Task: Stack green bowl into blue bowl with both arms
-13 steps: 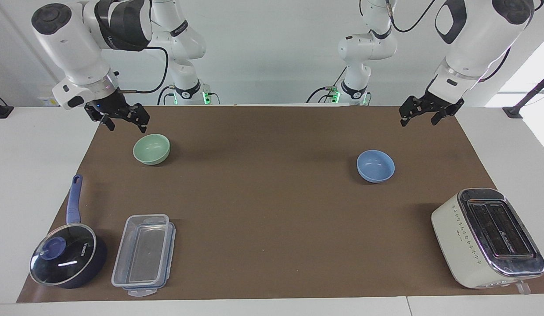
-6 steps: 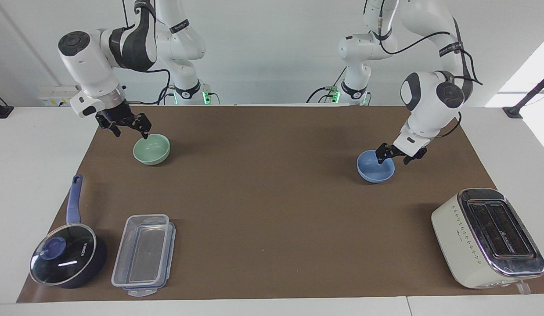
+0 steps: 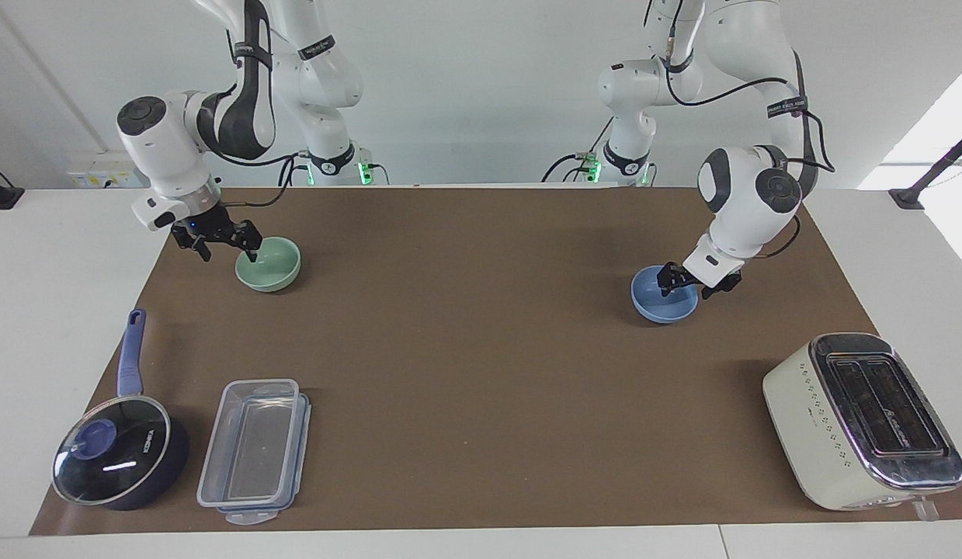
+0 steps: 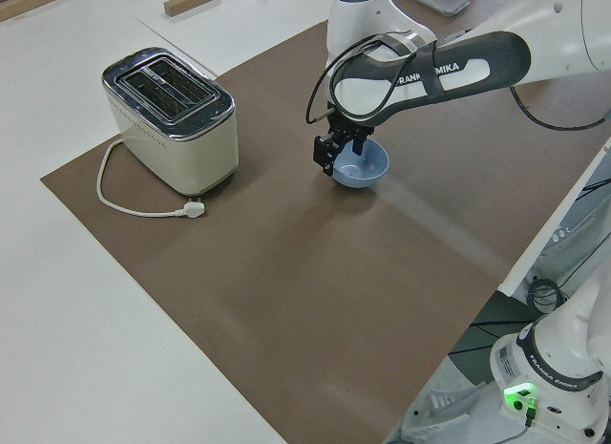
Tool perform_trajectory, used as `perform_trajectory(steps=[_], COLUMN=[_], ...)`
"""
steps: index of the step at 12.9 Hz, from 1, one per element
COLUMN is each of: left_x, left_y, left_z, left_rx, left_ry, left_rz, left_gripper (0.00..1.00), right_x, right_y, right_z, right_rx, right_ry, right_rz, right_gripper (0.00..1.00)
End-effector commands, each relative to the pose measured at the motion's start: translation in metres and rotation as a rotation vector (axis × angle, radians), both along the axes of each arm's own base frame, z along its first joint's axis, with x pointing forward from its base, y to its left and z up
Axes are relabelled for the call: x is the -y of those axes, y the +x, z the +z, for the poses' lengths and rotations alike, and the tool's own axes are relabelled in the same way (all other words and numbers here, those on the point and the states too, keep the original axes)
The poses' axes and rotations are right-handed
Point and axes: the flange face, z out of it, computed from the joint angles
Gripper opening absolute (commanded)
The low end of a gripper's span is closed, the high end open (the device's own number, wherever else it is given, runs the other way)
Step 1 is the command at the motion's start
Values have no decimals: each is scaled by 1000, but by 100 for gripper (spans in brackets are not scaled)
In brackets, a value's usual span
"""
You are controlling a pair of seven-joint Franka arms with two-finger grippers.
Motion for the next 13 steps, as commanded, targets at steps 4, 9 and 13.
perform_trajectory(steps=[4, 9, 13], left_x=[-19, -27, 22], left_y=[-2, 5, 56], left_z=[-7, -3, 53], left_rx=[23, 43, -43], left_ry=[-5, -4, -29], left_rz=[-29, -8, 83], left_gripper=[21, 0, 0], right_x=[22, 20, 12], right_y=[-19, -25, -16], right_z=[-47, -54, -28], right_rx=[-1, -36, -51], right_ry=[-1, 19, 25], right_rz=[10, 2, 21], right_gripper=[75, 0, 0])
